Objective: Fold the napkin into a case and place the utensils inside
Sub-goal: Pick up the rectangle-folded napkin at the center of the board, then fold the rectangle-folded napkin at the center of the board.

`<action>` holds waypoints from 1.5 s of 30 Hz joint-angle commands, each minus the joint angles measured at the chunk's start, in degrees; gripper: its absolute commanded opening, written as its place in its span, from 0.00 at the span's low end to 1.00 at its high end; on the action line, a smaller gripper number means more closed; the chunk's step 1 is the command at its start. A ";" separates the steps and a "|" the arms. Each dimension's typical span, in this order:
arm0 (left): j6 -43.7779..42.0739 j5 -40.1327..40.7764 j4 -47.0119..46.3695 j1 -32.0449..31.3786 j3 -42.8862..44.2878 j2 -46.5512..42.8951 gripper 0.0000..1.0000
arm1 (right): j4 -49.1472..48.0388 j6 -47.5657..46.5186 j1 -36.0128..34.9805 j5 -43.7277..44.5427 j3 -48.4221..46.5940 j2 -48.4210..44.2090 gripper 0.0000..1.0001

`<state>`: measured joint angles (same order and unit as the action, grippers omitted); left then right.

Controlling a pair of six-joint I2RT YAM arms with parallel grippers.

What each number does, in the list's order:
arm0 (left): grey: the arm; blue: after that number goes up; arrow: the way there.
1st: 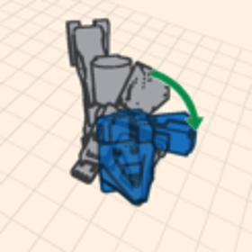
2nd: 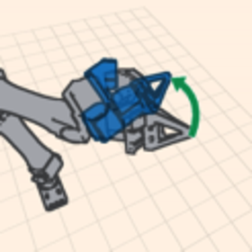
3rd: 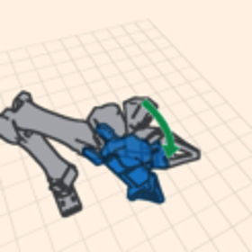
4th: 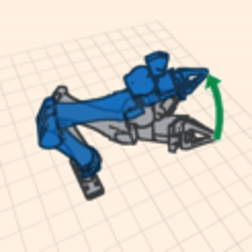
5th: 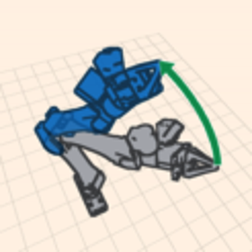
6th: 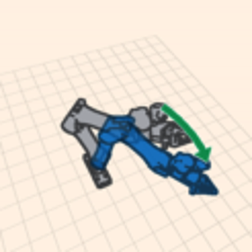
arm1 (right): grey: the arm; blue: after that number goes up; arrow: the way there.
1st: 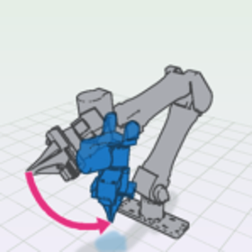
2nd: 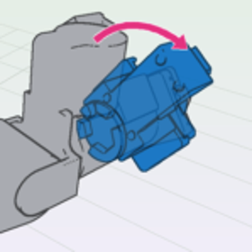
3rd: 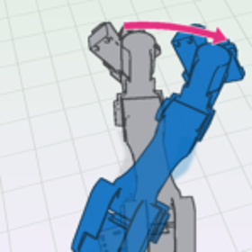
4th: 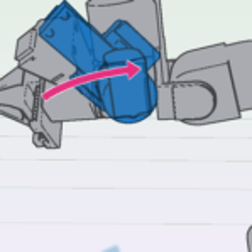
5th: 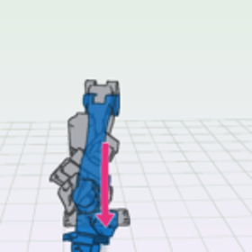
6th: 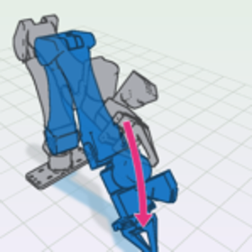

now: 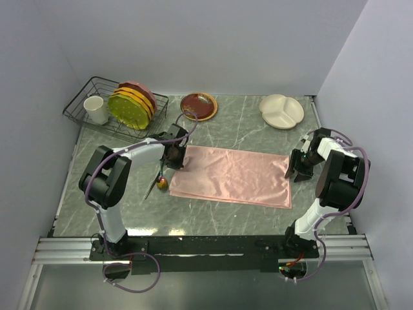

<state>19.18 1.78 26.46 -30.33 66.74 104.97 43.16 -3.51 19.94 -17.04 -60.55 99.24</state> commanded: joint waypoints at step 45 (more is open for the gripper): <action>28.62 -33.16 -22.58 -20.91 35.91 28.53 0.01 | 6.06 0.87 2.38 -20.84 0.70 -8.98 0.61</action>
<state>41.41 -29.41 11.94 -50.59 99.31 130.85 50.37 -3.88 21.85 -38.17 -60.36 92.16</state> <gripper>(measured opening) 0.023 0.663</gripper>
